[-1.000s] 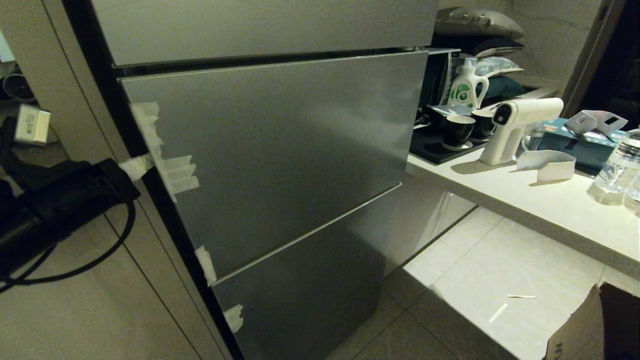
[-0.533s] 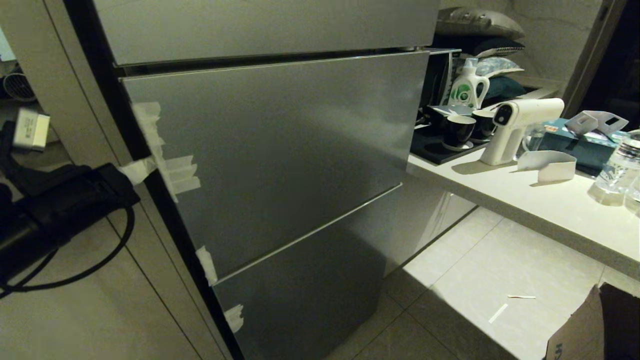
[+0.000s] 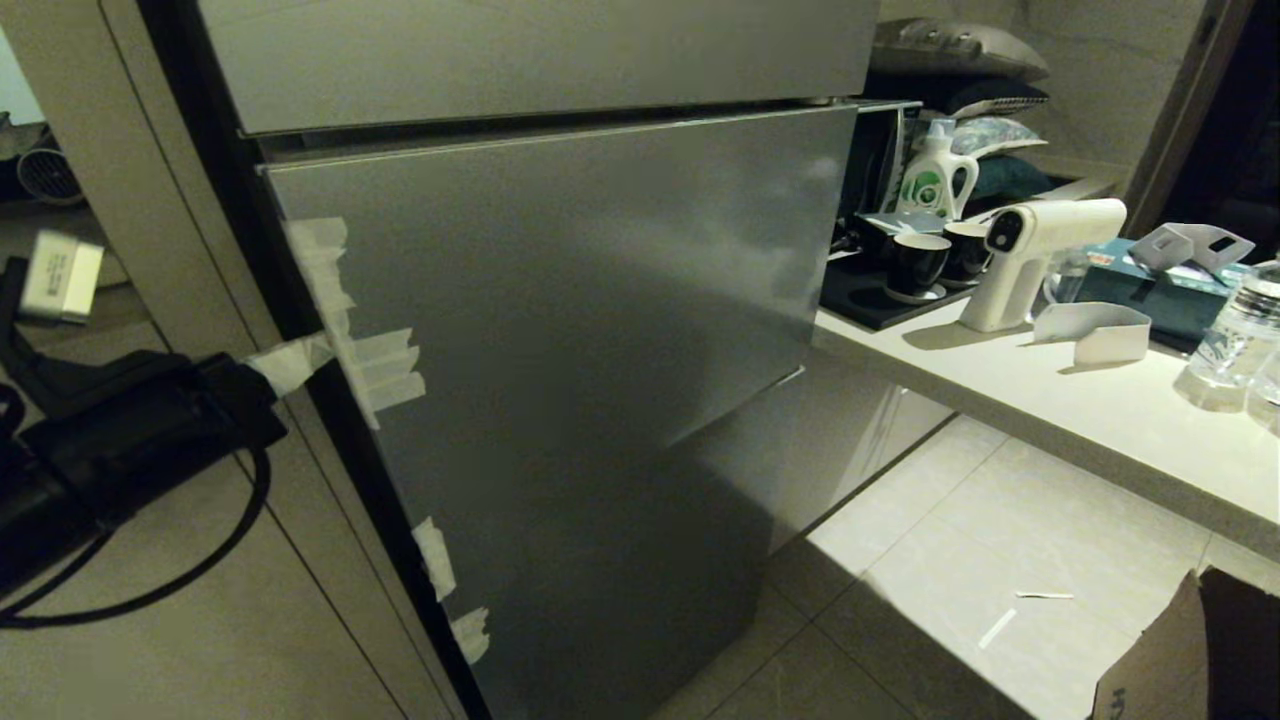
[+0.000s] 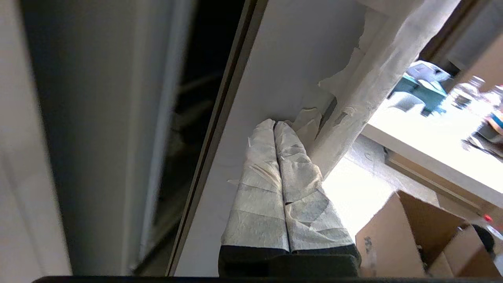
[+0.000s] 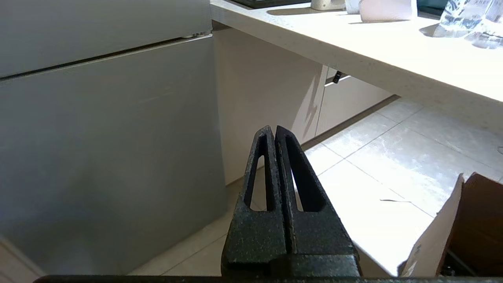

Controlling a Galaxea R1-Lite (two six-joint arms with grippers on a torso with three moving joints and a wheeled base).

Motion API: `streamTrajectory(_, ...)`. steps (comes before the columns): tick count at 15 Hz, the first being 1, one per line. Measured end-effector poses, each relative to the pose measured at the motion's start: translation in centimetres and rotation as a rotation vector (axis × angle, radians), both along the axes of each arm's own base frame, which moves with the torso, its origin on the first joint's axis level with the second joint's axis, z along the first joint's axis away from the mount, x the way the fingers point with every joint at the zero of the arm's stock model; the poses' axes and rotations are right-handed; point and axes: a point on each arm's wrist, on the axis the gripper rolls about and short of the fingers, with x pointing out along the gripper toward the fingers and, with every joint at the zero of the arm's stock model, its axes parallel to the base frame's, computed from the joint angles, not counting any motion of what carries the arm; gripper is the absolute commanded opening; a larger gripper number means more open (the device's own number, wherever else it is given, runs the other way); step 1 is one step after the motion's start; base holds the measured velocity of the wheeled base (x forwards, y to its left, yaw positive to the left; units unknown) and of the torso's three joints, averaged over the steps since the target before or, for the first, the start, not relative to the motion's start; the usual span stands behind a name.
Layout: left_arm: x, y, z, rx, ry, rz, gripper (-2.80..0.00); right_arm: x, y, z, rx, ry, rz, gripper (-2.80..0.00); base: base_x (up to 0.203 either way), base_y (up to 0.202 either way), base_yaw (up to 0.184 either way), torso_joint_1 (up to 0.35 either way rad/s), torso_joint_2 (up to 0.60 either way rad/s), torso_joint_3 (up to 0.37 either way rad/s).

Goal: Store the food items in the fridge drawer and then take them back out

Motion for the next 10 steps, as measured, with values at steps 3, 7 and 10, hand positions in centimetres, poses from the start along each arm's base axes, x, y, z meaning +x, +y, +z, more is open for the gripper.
streamTrajectory(3,-0.9,-0.2,-0.1,0.002,-0.004,-0.025,-2.80,0.0,0.0,0.0,0.000,-0.001,0.000,-2.80,0.000,0.000,0.000,0.000,0.00,0.000)
streamTrajectory(7,-3.3,-1.5,-0.3,0.003,-0.017,-0.105,-2.80,0.0,0.0,0.0,0.000,0.000,0.000,-2.80,0.000,0.000,0.000,0.000,0.00,0.000)
streamTrajectory(10,-5.6,-2.4,-0.3,-0.001,-0.040,-0.183,-2.80,0.0,0.0,0.0,0.000,0.000,0.000,-2.80,0.000,0.000,0.000,0.000,0.00,0.000)
